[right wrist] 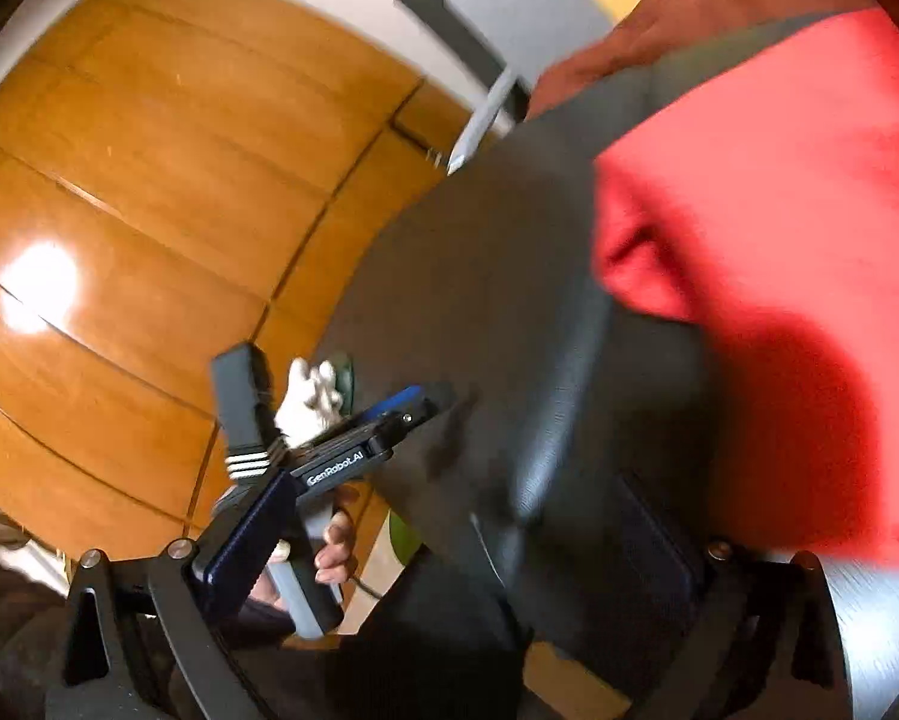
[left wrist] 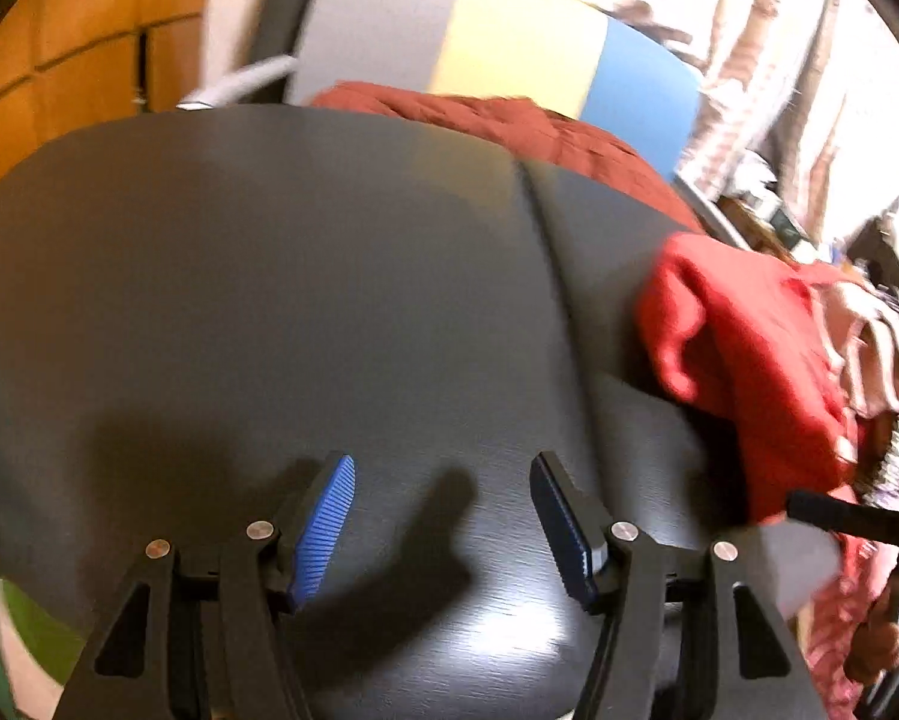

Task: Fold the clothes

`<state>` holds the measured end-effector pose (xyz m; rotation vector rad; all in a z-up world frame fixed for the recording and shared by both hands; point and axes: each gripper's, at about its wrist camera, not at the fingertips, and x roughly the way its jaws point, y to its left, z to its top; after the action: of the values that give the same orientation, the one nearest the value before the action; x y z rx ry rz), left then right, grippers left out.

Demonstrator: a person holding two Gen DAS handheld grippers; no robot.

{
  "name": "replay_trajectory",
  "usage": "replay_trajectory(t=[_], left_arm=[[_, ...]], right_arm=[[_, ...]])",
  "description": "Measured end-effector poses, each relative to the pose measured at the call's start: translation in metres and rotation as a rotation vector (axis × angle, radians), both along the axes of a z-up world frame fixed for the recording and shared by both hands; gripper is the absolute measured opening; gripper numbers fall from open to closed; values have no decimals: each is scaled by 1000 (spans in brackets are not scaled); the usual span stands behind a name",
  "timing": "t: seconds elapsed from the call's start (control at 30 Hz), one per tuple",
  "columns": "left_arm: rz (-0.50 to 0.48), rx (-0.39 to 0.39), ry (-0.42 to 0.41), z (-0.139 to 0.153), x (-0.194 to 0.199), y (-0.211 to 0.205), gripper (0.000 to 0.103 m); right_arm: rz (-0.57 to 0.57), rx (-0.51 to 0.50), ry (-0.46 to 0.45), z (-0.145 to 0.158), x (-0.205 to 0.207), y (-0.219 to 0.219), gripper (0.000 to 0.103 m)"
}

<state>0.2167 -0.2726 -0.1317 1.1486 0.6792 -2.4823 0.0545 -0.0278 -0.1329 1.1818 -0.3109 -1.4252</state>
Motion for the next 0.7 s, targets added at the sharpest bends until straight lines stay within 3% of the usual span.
replay_trajectory(t=[0.23, 0.33, 0.43, 0.6, 0.7], left_arm=[[-282, 110, 75, 18, -55, 52, 62], [-377, 145, 79, 23, -83, 76, 62], [-438, 148, 59, 24, -108, 101, 62], [-496, 113, 1, 19, -143, 127, 62], [-538, 52, -67, 9, -151, 145, 61]], right_arm=[[-553, -7, -60, -23, -65, 146, 103], [-705, -53, -100, -37, -81, 180, 103], [-775, -84, -126, -43, -102, 207, 103], [-846, -103, -161, -65, -135, 217, 103], [-854, -126, -194, -52, -137, 193, 103]])
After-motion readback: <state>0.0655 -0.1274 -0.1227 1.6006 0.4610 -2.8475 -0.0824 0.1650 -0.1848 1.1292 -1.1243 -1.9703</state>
